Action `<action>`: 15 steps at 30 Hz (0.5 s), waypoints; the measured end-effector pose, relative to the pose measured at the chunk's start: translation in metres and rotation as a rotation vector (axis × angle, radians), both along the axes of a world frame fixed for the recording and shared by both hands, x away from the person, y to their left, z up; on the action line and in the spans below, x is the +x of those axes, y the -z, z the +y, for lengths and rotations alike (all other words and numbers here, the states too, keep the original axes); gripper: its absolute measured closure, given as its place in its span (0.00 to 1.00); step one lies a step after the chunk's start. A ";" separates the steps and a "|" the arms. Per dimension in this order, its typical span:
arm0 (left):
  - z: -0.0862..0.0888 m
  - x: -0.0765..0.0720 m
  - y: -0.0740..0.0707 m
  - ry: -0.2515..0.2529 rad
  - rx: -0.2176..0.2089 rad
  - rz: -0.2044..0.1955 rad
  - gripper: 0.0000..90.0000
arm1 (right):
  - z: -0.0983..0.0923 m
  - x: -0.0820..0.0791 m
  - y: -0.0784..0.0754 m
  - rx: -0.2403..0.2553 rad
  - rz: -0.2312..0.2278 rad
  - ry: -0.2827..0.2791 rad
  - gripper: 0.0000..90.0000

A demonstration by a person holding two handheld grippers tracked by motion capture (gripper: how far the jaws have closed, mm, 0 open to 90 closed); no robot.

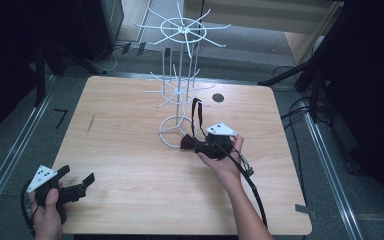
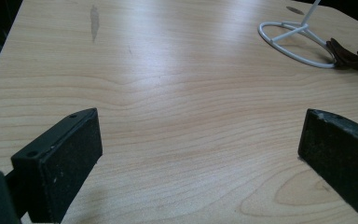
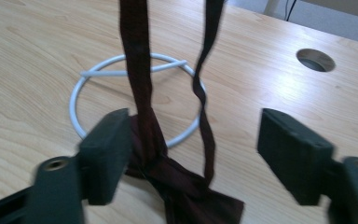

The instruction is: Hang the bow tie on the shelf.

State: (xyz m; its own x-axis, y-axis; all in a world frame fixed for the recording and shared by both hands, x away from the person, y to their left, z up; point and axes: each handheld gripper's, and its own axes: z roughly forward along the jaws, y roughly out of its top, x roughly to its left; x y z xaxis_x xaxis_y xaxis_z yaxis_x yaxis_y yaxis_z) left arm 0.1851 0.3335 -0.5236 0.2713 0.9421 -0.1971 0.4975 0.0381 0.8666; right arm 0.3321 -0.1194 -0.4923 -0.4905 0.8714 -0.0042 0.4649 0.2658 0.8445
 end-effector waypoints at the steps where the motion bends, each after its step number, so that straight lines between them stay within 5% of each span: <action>1: 0.000 0.000 0.000 0.000 0.000 0.000 0.00 | -0.004 -0.002 -0.001 0.003 0.003 0.001 0.21; 15: 0.000 0.000 0.000 -0.002 0.002 0.000 0.00 | -0.057 -0.025 -0.005 0.034 -0.009 0.032 0.10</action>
State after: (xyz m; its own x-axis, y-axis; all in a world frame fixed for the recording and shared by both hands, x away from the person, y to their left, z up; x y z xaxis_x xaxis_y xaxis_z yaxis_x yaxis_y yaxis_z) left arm 0.1850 0.3334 -0.5236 0.2691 0.9432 -0.1950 0.4972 0.0373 0.8669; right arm 0.3075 -0.1759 -0.4870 -0.4628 0.8862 0.0213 0.4646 0.2220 0.8573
